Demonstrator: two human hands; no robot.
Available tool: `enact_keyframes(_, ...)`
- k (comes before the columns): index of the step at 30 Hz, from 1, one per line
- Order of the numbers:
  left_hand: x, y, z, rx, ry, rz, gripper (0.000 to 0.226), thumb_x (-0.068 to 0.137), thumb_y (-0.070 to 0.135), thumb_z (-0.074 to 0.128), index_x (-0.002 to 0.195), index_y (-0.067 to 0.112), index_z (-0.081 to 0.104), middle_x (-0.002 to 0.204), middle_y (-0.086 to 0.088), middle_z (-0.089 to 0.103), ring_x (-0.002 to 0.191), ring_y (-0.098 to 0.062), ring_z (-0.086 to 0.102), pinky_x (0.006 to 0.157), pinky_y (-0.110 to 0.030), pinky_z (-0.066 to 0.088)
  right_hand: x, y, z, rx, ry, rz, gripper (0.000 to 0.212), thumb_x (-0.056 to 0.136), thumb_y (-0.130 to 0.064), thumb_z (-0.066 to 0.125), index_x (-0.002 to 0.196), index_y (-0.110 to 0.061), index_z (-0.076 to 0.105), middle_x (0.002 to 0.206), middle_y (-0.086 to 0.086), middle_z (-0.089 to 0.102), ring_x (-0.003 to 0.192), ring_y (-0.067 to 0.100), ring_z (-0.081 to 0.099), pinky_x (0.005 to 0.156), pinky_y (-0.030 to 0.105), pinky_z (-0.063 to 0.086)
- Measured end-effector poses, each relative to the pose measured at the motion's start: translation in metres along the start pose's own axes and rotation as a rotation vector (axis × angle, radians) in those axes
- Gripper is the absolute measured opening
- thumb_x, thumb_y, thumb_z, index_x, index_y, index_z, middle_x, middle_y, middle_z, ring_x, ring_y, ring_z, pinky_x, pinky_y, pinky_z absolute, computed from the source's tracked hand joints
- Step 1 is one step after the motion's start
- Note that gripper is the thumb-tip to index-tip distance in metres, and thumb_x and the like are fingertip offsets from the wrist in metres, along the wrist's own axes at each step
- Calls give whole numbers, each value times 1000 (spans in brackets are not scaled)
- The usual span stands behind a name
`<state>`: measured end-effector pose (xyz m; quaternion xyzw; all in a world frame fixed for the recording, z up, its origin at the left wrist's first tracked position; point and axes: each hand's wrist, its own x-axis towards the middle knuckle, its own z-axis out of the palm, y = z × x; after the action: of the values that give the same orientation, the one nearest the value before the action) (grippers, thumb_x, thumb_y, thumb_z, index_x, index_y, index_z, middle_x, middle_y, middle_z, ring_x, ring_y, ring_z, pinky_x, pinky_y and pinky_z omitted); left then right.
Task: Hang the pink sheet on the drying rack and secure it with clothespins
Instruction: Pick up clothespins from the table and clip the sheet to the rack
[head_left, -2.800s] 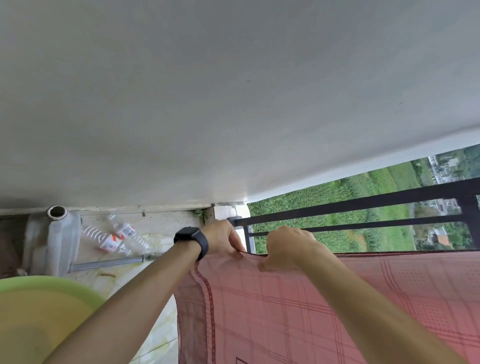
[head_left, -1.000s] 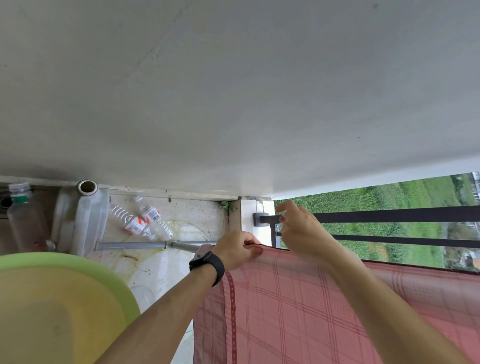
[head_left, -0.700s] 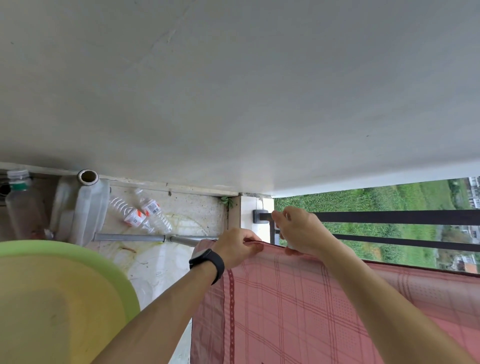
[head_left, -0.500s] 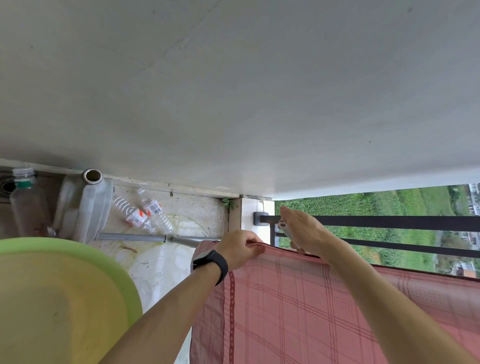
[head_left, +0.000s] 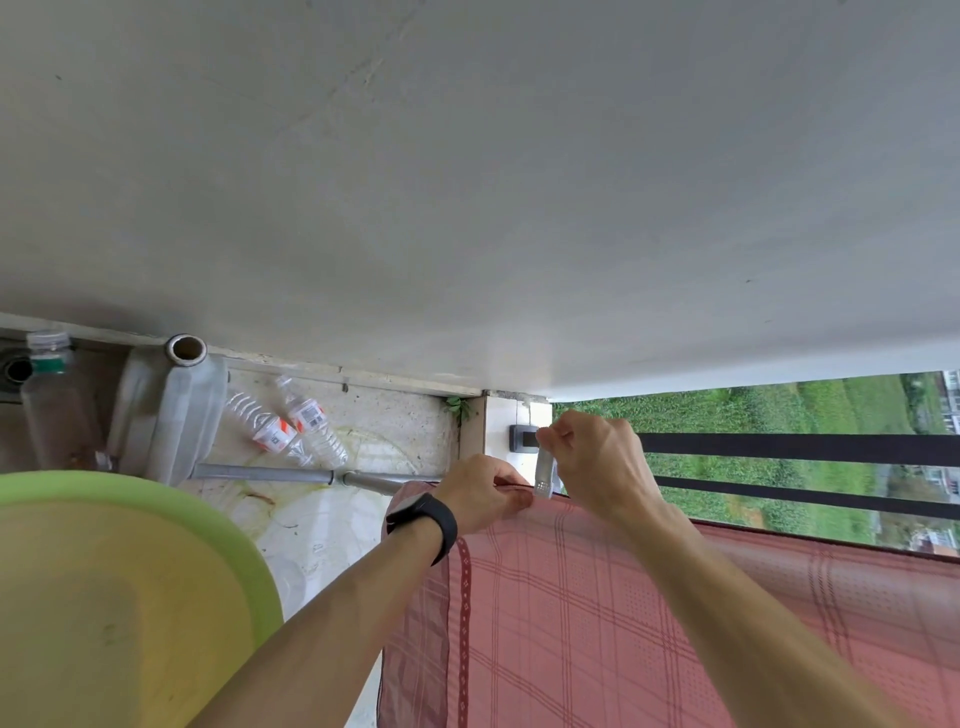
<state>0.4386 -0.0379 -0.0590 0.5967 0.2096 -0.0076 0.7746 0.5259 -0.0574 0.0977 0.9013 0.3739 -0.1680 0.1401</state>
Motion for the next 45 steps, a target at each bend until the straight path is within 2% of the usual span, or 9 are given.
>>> enact_keyframes(10, -5, 5, -1, -1, -13, -65, 17, 86, 37, 71, 95, 23, 77, 86, 12, 72, 82, -2, 65, 70, -16, 49, 19, 9, 23, -123, -282, 251, 38, 101, -43, 51, 74, -16, 52, 101, 19, 69, 76, 26, 59, 75, 42, 59)
enact_keyframes(14, -10, 10, -1, 67, 11, -77, 15, 88, 38, 67, 94, 27, 75, 90, 12, 72, 85, -7, 66, 74, -23, 52, 11, 7, 20, -74, -295, 283, 42, 100, -49, 48, 103, -10, 62, 98, 13, 67, 82, 27, 67, 72, 41, 59)
enact_keyframes(17, -20, 14, -5, 219, 18, -93, 25, 87, 51, 58, 102, 35, 69, 99, 13, 70, 86, -9, 65, 79, -34, 56, -4, -3, 7, -143, -161, 119, 23, 103, -23, 42, 103, -9, 59, 86, 9, 64, 73, 27, 66, 67, 40, 60)
enact_keyframes(20, -41, 31, -20, 441, 18, -95, 50, 87, 61, 43, 122, 29, 60, 114, 5, 66, 99, -15, 62, 85, -37, 54, -43, -15, -7, -88, -7, 13, 29, 95, -4, 49, 123, -9, 58, 104, 7, 66, 80, 19, 65, 71, 27, 58)
enact_keyframes(23, -72, 66, -36, 694, -10, -104, 36, 98, 45, 39, 121, 28, 60, 117, -1, 64, 105, -22, 59, 88, -37, 51, -99, -24, -16, 93, 121, -2, 29, 97, -13, 48, 121, -16, 62, 120, -1, 66, 106, 18, 62, 92, 33, 55)
enact_keyframes(30, -181, 184, -31, 1198, -139, -52, 34, 94, 29, 39, 125, 24, 53, 122, -2, 60, 119, -27, 51, 97, -40, 41, -218, -25, -74, 503, 26, 204, 32, 101, -24, 48, 128, -23, 65, 130, -4, 65, 119, 15, 57, 98, 26, 43)
enact_keyframes(36, -251, 285, -8, 1439, -161, 53, 41, 95, 30, 40, 135, 27, 49, 138, 2, 53, 130, -22, 44, 107, -40, 32, -308, -21, -137, 609, 167, 281, 31, 102, -28, 47, 126, -25, 66, 134, -6, 63, 130, 17, 49, 107, 25, 34)
enact_keyframes(42, -284, 385, 15, 1591, -38, 301, 46, 94, 34, 46, 141, 34, 46, 144, 7, 50, 131, -18, 45, 107, -36, 32, -393, 2, -197, 620, 436, 313, 31, 102, -33, 49, 128, -28, 65, 139, -10, 58, 137, 14, 41, 107, 16, 23)
enact_keyframes(45, -291, 440, 28, 1607, 109, 514, 45, 91, 33, 52, 136, 29, 54, 140, 4, 55, 125, -21, 52, 100, -34, 39, -434, 18, -238, 586, 561, 302, 32, 102, -33, 49, 131, -30, 63, 144, -11, 54, 139, 12, 38, 116, 25, 26)
